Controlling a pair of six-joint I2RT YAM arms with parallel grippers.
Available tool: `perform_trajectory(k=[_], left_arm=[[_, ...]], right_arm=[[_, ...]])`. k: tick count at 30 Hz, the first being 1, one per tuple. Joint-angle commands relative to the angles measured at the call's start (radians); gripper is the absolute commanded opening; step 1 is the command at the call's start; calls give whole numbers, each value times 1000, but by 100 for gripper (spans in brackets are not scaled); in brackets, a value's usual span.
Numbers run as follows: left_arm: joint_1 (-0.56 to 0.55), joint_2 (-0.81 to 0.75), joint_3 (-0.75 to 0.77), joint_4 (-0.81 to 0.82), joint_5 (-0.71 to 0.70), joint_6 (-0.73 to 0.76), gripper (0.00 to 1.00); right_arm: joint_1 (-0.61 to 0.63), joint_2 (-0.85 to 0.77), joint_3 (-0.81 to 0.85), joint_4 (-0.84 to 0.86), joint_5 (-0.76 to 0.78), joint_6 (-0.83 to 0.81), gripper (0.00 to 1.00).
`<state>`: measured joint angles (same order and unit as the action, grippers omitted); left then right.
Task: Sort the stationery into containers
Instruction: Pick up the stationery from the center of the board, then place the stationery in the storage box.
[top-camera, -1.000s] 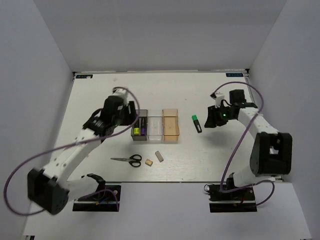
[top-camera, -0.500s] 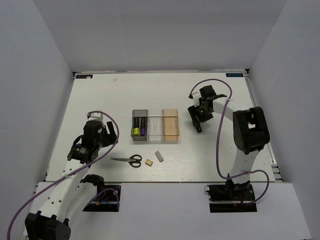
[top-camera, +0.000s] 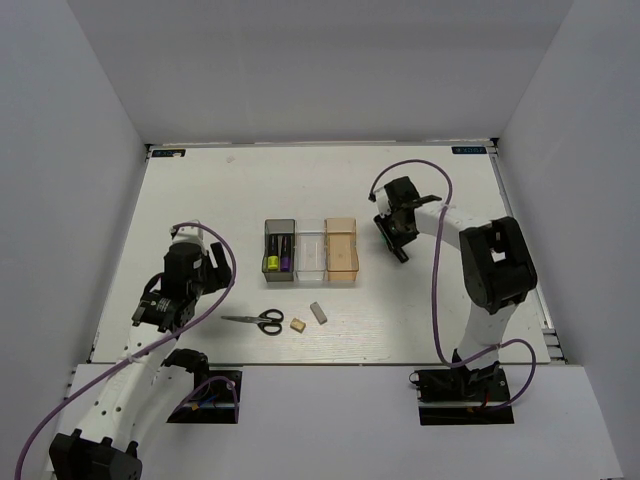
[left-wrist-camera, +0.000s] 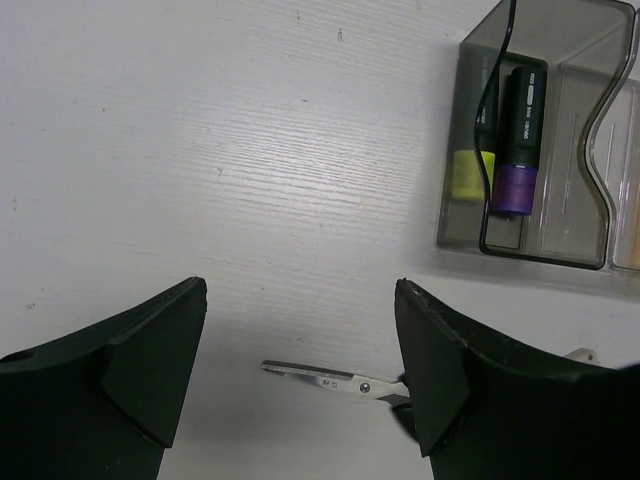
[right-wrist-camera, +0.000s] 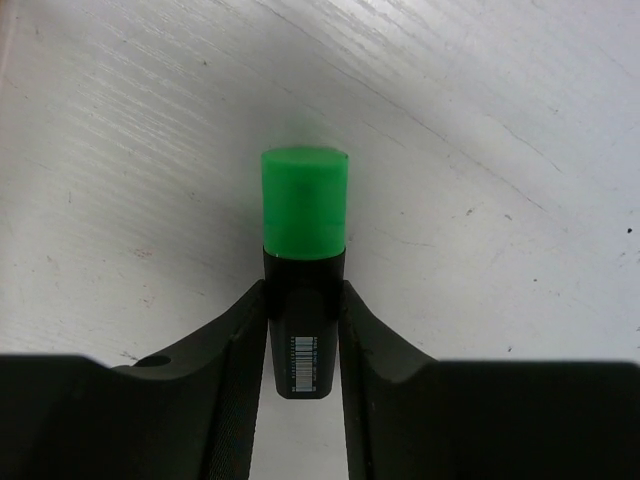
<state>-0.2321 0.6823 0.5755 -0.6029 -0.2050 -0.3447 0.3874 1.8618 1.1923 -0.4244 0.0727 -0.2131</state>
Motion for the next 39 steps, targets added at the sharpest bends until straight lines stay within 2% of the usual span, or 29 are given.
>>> perform_trajectory(k=[1,4,5,10,13,14,16,19,22,24,25,28,33,36,39], left_arm=[[5,-12,-9,6,-11,4,86],[5,-12,-14,6,-1,4,86],[5,-12,-17,14,4,6,84],[4,-4,-16,22,39,13,80],[5,0,-22,37,70,16,69],[5,2,-25,38,81,19,62],[5,0,-29,51,98,23,55],[5,10,-39,61,116,29,51],[5,11,-45,64,104,36,51],[5,13,-46,61,96,38,51],[5,11,-48,61,87,41,51],[4,10,-49,61,75,41,51],[7,7,-48,58,70,47,51],[5,10,-48,61,82,47,52],[4,8,-49,68,119,55,58]], right_arm=[[-13,-5,-51,-71,49,-2,5],[-16,-56,-17,-115,-16,-22,1],[-15,-123,2,-131,-37,-34,0],[-2,-239,148,-299,-313,-89,0],[19,-274,171,-332,-518,-89,0],[37,-274,187,-330,-540,-83,0],[92,-241,230,-333,-618,-45,0],[181,-161,326,-303,-660,81,0],[263,-75,403,-164,-640,252,0],[307,-46,461,-101,-556,335,0],[335,0,501,-96,-533,430,0],[378,65,585,-105,-398,559,0],[442,117,578,-44,-194,647,0],[456,160,582,-22,-168,644,0],[464,215,616,-33,-153,636,13]])
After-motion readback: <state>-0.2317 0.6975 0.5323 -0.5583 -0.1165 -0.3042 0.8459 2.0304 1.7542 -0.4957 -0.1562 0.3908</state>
